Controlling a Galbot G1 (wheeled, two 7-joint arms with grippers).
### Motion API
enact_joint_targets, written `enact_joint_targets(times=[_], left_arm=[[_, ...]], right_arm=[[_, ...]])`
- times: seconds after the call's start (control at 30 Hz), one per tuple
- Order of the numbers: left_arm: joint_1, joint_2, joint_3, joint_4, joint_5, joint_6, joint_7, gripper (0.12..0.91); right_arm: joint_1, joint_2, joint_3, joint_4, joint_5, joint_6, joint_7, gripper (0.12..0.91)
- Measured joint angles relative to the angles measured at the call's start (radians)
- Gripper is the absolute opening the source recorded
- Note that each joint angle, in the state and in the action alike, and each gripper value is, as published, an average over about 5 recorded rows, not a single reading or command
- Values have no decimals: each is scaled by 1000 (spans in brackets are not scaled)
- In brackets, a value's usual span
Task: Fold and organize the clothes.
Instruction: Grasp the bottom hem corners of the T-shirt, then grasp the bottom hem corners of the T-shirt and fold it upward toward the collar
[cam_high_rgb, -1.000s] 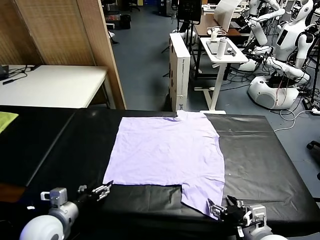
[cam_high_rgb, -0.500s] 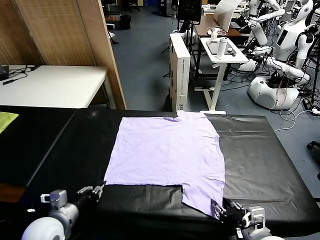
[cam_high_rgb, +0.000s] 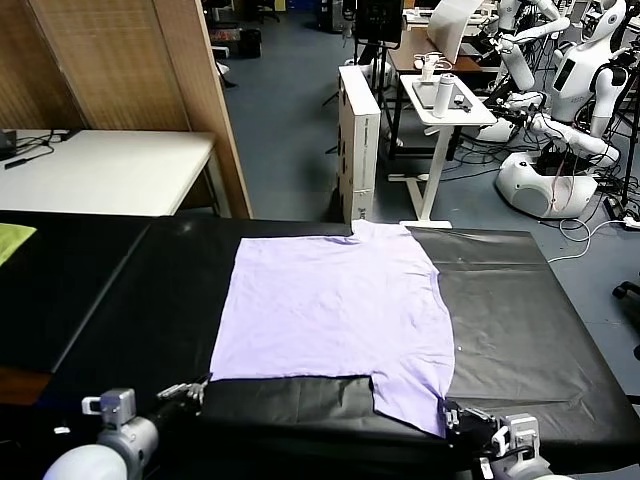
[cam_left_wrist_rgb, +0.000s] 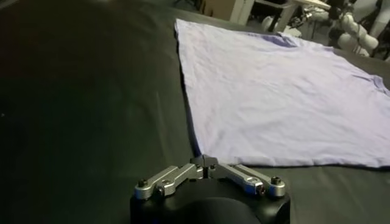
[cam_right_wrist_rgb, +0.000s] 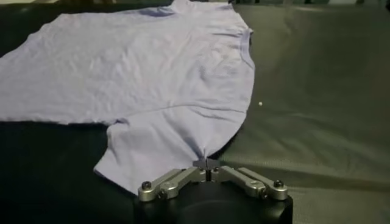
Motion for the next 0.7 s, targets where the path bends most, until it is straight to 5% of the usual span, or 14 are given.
enact_joint_targets(times=[0.4, 0.7], left_arm=[[165, -16, -81, -94, 16, -47, 12, 157], [119, -51, -77, -78, 19, -74, 20, 157]], right_arm=[[-80, 14, 8, 67, 15, 0, 17, 140], [50, -5, -4, 9, 115, 8, -8, 140]])
